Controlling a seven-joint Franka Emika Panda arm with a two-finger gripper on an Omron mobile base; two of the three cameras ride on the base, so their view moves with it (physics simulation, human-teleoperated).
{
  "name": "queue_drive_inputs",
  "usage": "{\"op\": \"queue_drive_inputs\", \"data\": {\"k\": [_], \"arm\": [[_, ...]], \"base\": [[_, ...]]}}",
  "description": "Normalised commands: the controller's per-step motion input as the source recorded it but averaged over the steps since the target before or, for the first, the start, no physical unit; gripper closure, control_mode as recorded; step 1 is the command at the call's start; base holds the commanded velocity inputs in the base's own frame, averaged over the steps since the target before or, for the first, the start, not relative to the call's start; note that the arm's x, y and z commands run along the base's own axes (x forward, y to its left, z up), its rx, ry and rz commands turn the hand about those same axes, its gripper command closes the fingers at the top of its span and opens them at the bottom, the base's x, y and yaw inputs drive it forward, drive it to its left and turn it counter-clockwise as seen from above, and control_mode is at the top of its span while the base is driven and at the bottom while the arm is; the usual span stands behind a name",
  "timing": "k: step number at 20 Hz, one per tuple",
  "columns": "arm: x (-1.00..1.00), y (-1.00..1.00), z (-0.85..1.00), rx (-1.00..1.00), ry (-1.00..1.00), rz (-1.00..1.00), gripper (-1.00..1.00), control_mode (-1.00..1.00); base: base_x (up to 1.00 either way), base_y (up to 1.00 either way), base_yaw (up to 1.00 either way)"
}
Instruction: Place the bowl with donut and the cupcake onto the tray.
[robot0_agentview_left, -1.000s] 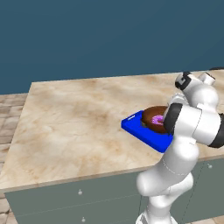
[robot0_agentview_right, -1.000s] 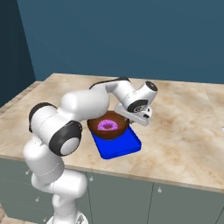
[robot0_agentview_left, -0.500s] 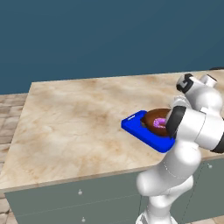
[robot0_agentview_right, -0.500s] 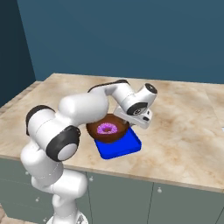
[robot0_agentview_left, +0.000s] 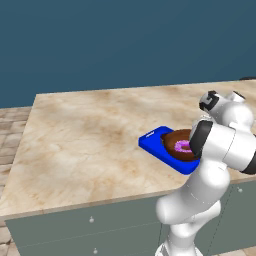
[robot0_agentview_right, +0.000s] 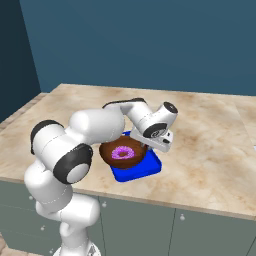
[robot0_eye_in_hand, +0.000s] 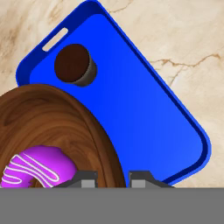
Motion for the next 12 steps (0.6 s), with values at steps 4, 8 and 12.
{"op": "queue_drive_inputs", "data": {"k": [4, 8, 12], "arm": [[0.00, -0.05, -0.37, -0.02, 0.00, 0.00, 1.00, -1.00], [0.00, -0.06, -0.29, -0.04, 0.00, 0.00, 1.00, -1.00], [0.00, -0.05, -0.20, -0.07, 0.00, 0.00, 1.00, -1.00]], "base": [[0.00, 0.00, 0.00], [0.00, 0.00, 0.00], [0.00, 0.00, 0.00]]}}
